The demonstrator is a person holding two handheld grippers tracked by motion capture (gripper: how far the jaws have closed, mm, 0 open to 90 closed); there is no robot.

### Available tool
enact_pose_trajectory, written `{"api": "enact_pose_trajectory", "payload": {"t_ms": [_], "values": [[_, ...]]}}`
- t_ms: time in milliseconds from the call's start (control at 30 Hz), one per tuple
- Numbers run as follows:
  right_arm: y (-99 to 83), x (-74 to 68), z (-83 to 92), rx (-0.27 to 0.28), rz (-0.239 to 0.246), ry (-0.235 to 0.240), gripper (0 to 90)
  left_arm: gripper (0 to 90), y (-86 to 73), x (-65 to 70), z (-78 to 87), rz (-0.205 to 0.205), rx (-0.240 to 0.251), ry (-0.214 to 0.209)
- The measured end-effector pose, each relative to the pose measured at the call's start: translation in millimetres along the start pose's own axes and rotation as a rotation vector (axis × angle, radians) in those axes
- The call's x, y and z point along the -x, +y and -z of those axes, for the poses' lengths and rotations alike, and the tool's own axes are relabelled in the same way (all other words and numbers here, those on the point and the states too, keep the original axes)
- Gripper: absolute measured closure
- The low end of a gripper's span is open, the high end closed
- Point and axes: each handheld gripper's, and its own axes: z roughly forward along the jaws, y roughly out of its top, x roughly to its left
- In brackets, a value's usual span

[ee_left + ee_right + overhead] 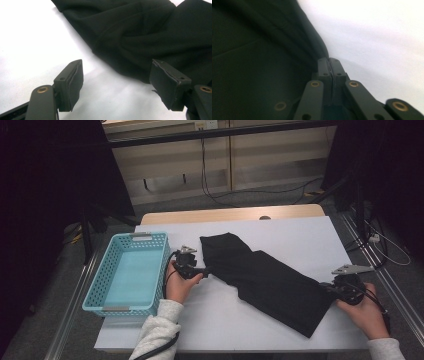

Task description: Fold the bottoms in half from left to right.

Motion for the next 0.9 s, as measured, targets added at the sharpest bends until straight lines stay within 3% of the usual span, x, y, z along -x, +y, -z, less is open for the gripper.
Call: {"api": "enact_pose_trajectory", "payload": {"t_ms": [33,133,267,467,567,667,900], "values": [[-0.1,-1.4,0.0,0.02,0.016,-0.023,73.7,27.6,0.1,-0.1,0.1,0.003,0.001,-0.001],[5.2,-11.5,-2.5,0.028,0.023,-0.01,62.4,27.0,0.0,0.1,-0.1,0.001,0.0,-0.001],[17.0,-34.9,-6.2,0.053,0.058,0.023,55.3,26.1,-0.8,0.4,-1.0,0.004,0.005,0.003],[30.7,-79.6,-18.0,0.076,0.107,0.166,50.0,25.6,-1.9,0.1,-0.3,0.01,0.001,0.004],[35.2,-96.5,-28.0,0.077,0.127,0.211,48.7,24.8,-2.3,-0.8,1.0,0.003,-0.008,0.002],[39.6,-109.5,-36.7,0.08,0.135,0.24,46.8,23.5,-2.8,-0.9,2.7,0.0,-0.009,0.001],[49.2,-137.8,-48.6,0.084,0.206,0.29,44.6,22.7,-6.4,-2.7,6.5,0.0,-0.001,0.012]]}}
